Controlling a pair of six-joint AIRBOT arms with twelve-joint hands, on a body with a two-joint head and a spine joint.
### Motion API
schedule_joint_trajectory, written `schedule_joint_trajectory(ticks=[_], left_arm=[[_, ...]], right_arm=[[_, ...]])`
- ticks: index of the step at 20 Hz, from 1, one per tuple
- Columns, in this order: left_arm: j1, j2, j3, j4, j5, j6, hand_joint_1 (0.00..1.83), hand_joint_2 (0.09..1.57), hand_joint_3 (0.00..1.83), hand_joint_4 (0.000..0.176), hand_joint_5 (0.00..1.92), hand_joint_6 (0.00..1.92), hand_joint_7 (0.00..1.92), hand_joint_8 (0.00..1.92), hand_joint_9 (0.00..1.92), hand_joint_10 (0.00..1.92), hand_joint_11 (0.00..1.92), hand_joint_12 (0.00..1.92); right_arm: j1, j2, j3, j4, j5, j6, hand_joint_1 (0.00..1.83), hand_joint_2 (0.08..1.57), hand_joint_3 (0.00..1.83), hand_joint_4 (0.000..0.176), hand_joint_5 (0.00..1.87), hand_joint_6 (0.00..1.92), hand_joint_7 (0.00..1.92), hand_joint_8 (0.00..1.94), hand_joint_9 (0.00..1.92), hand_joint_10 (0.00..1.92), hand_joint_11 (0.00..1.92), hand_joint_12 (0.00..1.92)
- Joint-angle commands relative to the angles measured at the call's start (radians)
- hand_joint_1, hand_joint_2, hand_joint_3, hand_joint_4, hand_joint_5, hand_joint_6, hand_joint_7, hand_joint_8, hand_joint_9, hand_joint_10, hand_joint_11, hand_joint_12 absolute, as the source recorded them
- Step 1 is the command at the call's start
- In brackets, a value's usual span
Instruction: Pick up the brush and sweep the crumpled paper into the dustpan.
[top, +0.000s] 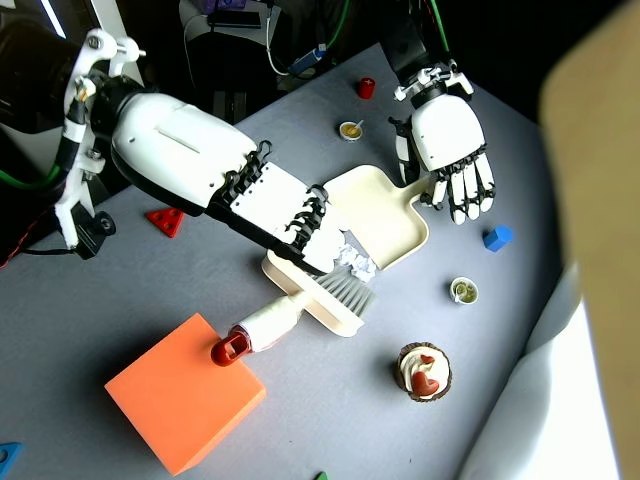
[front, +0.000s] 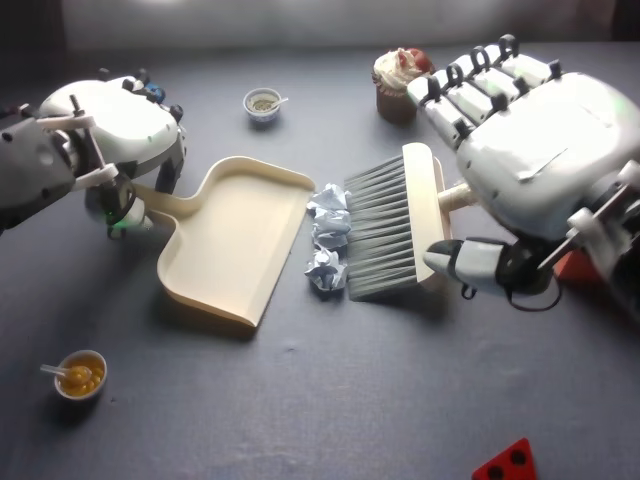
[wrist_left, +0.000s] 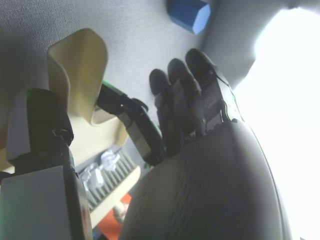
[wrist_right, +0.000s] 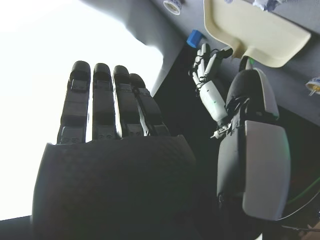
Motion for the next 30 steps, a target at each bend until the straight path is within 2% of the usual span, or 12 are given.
schedule_joint_trajectory(ticks=[1, 2, 4, 5, 8, 9, 10, 15, 19, 25, 30], left_arm=[[-0.017, 0.004, 0.01, 0.017, -0.068, 0.015, 1.16, 1.09, 0.0, 0.0, 1.04, 0.87, 0.44, 0.0, 0.3, 0.0, 0.06, 0.58], [-0.021, 0.003, 0.013, 0.017, -0.065, 0.016, 1.16, 1.09, 0.0, 0.0, 1.04, 0.87, 0.43, 0.0, 0.29, 0.0, 0.05, 0.57], [-0.03, 0.001, 0.015, 0.017, -0.063, 0.023, 1.17, 1.09, 0.0, 0.0, 1.04, 0.87, 0.43, 0.0, 0.3, 0.0, 0.06, 0.57], [-0.036, 0.0, 0.017, 0.017, -0.059, 0.026, 1.17, 1.09, 0.0, 0.0, 1.04, 0.87, 0.43, 0.0, 0.3, 0.0, 0.06, 0.57], [-0.053, -0.019, 0.041, 0.024, -0.05, 0.027, 1.17, 1.08, 0.0, 0.0, 1.05, 0.85, 0.43, 0.0, 0.3, 0.0, 0.07, 0.58], [-0.056, -0.024, 0.049, 0.028, -0.042, 0.027, 1.17, 1.08, 0.0, 0.0, 1.05, 0.85, 0.43, 0.0, 0.3, 0.0, 0.07, 0.58], [-0.064, -0.034, 0.067, 0.036, -0.019, 0.027, 1.17, 1.08, 0.0, 0.0, 1.05, 0.85, 0.43, 0.0, 0.31, 0.01, 0.07, 0.58], [-0.081, -0.064, 0.106, 0.038, -0.013, 0.027, 1.17, 1.07, 0.0, 0.0, 1.08, 0.81, 0.45, 0.0, 0.32, 0.0, 0.08, 0.57], [-0.091, -0.099, 0.135, 0.02, -0.015, 0.025, 1.17, 1.08, 0.0, 0.0, 1.05, 0.85, 0.42, 0.0, 0.29, 0.0, 0.05, 0.56], [-0.093, -0.106, 0.143, 0.002, -0.028, 0.023, 1.15, 1.09, 0.0, 0.0, 1.03, 0.89, 0.41, 0.0, 0.29, 0.0, 0.04, 0.57], [-0.089, -0.106, 0.154, 0.002, -0.028, 0.017, 1.17, 1.09, 0.0, 0.0, 1.05, 0.86, 0.42, 0.0, 0.3, 0.0, 0.03, 0.58]], right_arm=[[0.004, -0.008, 0.001, -0.094, -0.12, 0.001, 0.63, 1.06, 0.0, 0.0, 0.0, 0.0, 0.0, 0.0, 0.0, 0.0, 0.07, 0.0], [-0.017, -0.028, 0.007, -0.102, -0.159, 0.001, 0.83, 1.06, 0.0, 0.0, 0.0, 0.0, 0.0, 0.0, 0.0, 0.0, 0.05, 0.0], [-0.063, -0.064, 0.021, -0.142, -0.238, 0.001, 0.97, 1.05, 0.0, 0.0, 0.02, 0.01, 0.01, 0.0, 0.02, 0.01, 0.08, 0.01], [-0.091, -0.083, 0.028, -0.153, -0.273, 0.001, 0.97, 1.05, 0.0, 0.0, 0.02, 0.01, 0.01, 0.0, 0.02, 0.01, 0.08, 0.01], [-0.174, -0.144, 0.055, -0.202, -0.412, 0.011, 1.14, 1.07, 0.0, 0.0, 0.06, 0.01, 0.04, 0.01, 0.05, 0.01, 0.14, 0.04], [-0.185, -0.155, 0.062, -0.215, -0.427, 0.011, 1.14, 1.07, 0.0, 0.0, 0.06, 0.01, 0.04, 0.01, 0.05, 0.01, 0.14, 0.04], [-0.196, -0.17, 0.073, -0.221, -0.436, 0.012, 1.27, 1.11, 0.01, 0.0, 0.07, 0.01, 0.05, 0.01, 0.08, 0.01, 0.17, 0.05], [-0.197, -0.209, 0.108, -0.252, -0.444, 0.024, 1.28, 1.12, 0.0, 0.0, 0.09, 0.0, 0.08, 0.0, 0.1, 0.0, 0.18, 0.05], [-0.199, -0.235, 0.151, -0.25, -0.445, 0.027, 1.31, 1.12, 0.0, 0.0, 0.12, 0.01, 0.12, 0.01, 0.14, 0.01, 0.17, 0.05], [-0.211, -0.301, 0.246, -0.219, -0.444, 0.03, 1.28, 1.07, 0.0, 0.0, 0.13, 0.0, 0.12, 0.0, 0.12, 0.0, 0.14, 0.03], [-0.226, -0.328, 0.277, -0.218, -0.445, 0.03, 1.28, 1.07, 0.0, 0.0, 0.15, 0.0, 0.14, 0.0, 0.11, 0.0, 0.13, 0.03]])
